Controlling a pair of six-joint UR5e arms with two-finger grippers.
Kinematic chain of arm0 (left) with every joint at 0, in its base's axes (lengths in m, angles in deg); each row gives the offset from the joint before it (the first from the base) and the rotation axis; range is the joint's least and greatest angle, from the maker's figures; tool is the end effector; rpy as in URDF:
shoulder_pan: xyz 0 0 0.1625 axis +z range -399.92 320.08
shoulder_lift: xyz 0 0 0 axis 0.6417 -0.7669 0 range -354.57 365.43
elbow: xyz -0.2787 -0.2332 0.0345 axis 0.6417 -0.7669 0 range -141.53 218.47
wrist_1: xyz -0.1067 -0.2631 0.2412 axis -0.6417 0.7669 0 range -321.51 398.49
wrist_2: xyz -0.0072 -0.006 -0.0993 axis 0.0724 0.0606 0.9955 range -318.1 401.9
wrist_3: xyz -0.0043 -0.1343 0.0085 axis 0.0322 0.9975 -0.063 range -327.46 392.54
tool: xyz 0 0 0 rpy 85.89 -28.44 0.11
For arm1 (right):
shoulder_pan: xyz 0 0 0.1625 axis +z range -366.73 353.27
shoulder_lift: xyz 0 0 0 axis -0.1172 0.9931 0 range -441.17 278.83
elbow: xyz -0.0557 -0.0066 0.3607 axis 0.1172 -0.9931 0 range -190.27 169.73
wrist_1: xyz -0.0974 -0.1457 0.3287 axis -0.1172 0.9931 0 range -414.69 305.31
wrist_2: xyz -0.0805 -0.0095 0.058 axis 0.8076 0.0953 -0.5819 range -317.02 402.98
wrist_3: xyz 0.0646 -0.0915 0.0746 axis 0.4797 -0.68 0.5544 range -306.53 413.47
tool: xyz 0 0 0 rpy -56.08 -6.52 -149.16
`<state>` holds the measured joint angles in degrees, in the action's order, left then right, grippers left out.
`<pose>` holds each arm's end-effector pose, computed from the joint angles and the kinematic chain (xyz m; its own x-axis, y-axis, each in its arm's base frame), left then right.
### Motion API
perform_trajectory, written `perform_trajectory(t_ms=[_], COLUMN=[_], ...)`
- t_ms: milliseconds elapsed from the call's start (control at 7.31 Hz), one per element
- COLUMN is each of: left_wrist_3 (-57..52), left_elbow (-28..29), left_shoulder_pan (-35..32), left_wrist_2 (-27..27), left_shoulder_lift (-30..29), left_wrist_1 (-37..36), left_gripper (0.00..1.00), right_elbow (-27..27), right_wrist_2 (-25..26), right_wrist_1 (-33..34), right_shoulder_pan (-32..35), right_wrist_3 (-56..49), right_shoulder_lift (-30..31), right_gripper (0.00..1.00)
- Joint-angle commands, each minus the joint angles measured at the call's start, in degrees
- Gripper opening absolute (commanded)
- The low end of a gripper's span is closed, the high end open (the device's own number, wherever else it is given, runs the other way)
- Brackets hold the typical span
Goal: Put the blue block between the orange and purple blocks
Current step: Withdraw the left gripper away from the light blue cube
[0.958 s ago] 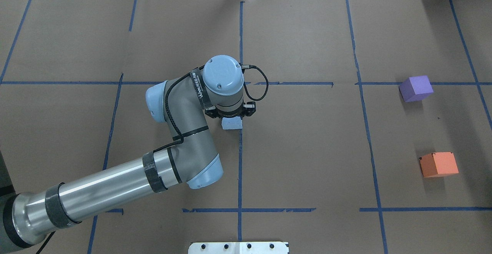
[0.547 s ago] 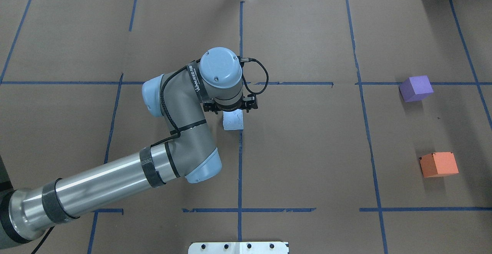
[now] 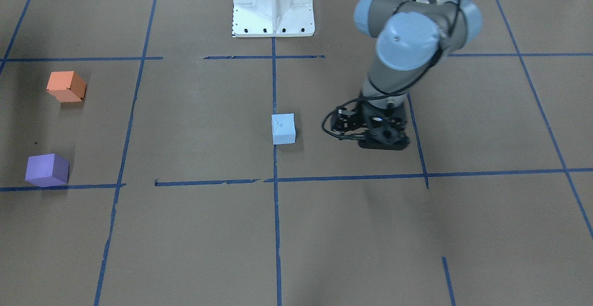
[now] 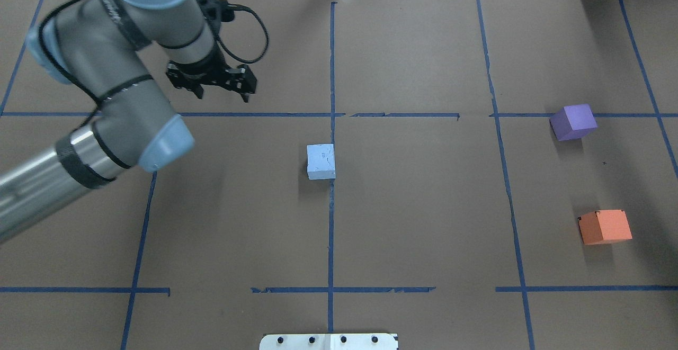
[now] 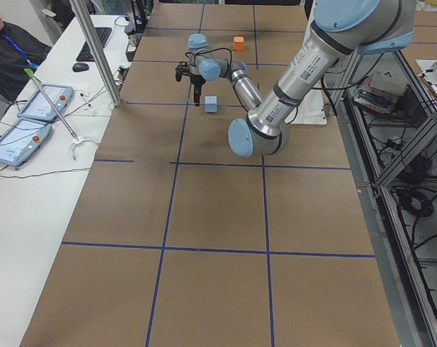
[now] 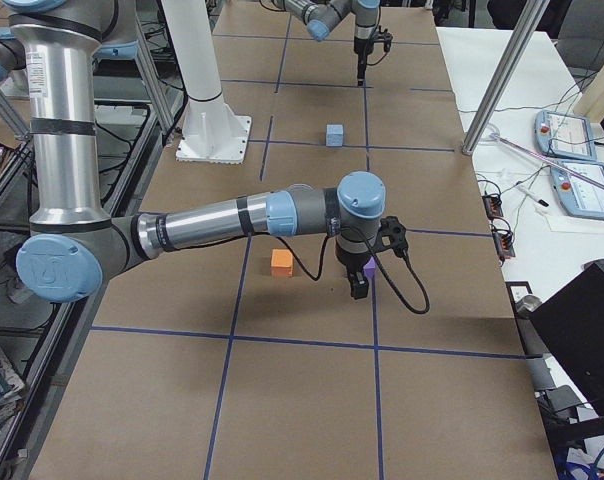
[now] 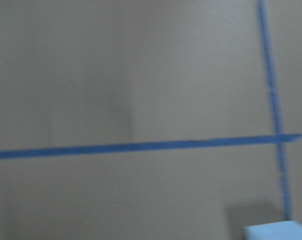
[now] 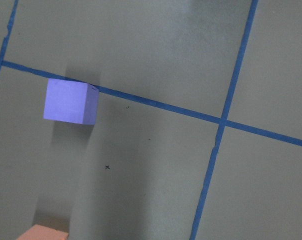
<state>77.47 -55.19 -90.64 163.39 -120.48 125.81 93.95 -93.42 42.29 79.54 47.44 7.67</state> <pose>0.3507 -0.5282 0.2685 0.6843 0.1169 -0.7198 -0.0325 0.9910 0.1300 0.0062 -0.4563 0.5125 0.6707 -0.2534 0.6971 0.1356 0.9659 0.2206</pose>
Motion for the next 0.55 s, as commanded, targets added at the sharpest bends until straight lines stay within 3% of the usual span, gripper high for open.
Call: perform_trajectory(t_ms=[0, 411], left_wrist_3=[-19.9, -38.8], left_elbow=[-0.5, 0.1], left_shoulder_pan=[-14.2, -28.9], left_wrist_2=[3.7, 8.5], left_shoulder_lift=[9.2, 23.5], left_wrist_1=[-0.6, -0.3], left_gripper=[1.0, 1.0], right_elbow=[0.7, 2.6], right_wrist_2=[0.0, 2.1], right_wrist_1=[0.0, 0.1], right_shoulder_pan=[-4.6, -17.0], right_wrist_3=[6.8, 27.5], right_shoulder_lift=[-4.1, -14.5], right_gripper=[1.0, 1.0])
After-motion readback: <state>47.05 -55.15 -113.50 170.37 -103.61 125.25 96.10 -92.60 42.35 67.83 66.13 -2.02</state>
